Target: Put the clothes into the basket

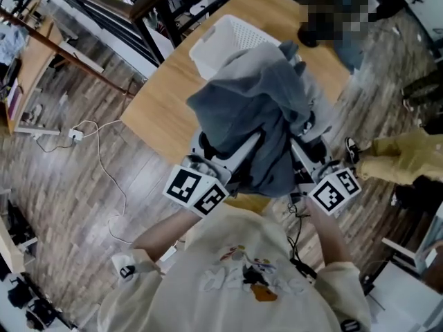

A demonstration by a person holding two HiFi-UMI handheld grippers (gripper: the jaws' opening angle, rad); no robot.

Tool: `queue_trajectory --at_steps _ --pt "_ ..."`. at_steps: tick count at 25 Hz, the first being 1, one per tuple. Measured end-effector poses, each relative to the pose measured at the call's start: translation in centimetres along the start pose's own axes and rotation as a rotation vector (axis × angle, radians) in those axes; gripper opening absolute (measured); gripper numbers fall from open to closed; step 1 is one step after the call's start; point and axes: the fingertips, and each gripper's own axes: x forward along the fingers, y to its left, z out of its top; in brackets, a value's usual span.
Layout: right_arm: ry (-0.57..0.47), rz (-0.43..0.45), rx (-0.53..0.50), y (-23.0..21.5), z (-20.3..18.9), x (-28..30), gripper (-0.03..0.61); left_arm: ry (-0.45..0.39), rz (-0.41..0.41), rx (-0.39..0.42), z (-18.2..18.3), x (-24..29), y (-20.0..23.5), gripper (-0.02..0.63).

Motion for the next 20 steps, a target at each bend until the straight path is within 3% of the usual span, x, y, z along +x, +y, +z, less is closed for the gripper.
queue_trajectory --at_steps 13,20 --pt "0.009 0.1 -0.009 -5.8 5.4 6.5 0.356 -0.052 0.083 0.034 1.6 8.2 2.9 0.408" --pt "0.042 0.121 -0.041 -7.2 6.9 9.9 0.356 -0.088 0.123 0.005 2.3 10.6 5.3 0.408"
